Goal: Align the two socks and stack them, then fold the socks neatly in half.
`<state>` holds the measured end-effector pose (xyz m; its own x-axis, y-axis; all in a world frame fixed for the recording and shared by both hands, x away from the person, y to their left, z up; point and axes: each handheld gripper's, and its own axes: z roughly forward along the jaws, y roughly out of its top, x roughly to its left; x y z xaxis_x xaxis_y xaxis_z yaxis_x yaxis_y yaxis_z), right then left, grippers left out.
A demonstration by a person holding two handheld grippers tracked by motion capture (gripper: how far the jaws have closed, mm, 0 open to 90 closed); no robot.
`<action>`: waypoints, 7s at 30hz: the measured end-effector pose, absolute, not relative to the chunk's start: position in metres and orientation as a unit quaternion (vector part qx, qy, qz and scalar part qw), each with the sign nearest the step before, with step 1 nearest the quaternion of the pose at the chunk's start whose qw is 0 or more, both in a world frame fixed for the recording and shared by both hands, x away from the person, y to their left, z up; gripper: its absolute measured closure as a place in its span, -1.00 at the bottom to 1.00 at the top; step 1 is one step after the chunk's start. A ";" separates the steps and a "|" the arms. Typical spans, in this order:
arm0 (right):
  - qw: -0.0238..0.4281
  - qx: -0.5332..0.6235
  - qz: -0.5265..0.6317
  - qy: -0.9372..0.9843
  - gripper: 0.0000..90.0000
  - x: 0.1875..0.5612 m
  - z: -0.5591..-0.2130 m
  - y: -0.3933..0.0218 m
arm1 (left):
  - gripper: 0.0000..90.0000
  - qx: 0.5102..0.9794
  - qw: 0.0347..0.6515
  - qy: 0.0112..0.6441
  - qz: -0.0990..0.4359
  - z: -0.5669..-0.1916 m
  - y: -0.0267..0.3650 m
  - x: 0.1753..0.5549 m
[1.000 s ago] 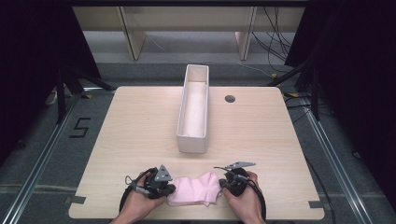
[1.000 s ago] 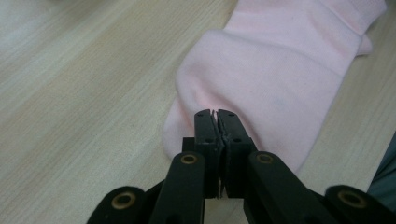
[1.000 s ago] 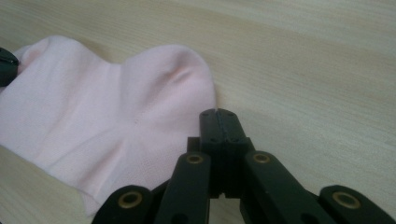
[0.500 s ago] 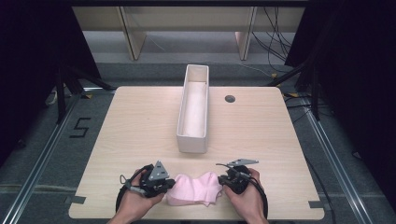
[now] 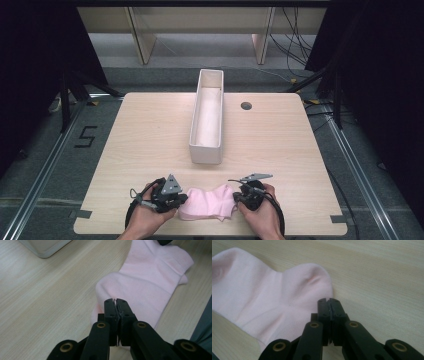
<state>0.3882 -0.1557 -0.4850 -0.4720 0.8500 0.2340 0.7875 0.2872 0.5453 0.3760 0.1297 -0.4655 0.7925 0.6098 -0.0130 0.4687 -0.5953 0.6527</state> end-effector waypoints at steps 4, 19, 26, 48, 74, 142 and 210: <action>0.046 0.514 0.302 0.802 0.98 0.387 -0.482 -0.156 | 0.93 0.882 0.339 0.308 0.110 -0.465 0.130 0.375; 0.029 0.520 0.355 0.776 0.98 0.366 -0.441 -0.154 | 0.93 0.871 0.360 0.312 0.124 -0.443 0.142 0.371; 0.025 0.529 0.339 0.777 0.97 0.367 -0.457 -0.154 | 0.93 0.875 0.339 0.328 0.106 -0.470 0.142 0.377; 0.067 0.495 0.307 0.810 0.78 0.373 -0.468 -0.147 | 0.79 0.891 0.328 0.303 0.080 -0.481 0.128 0.358; 0.094 0.495 0.328 0.799 0.54 0.383 -0.471 -0.164 | -0.05 0.838 0.379 0.370 0.131 -0.473 0.160 0.367; 0.054 0.495 0.302 0.813 0.81 0.384 -0.485 -0.144 | 0.81 0.831 0.381 0.404 0.033 -0.451 0.150 0.382; 0.076 0.484 0.360 0.794 0.76 0.381 -0.465 -0.153 | 0.36 0.878 0.374 0.296 0.043 -0.448 0.039 0.398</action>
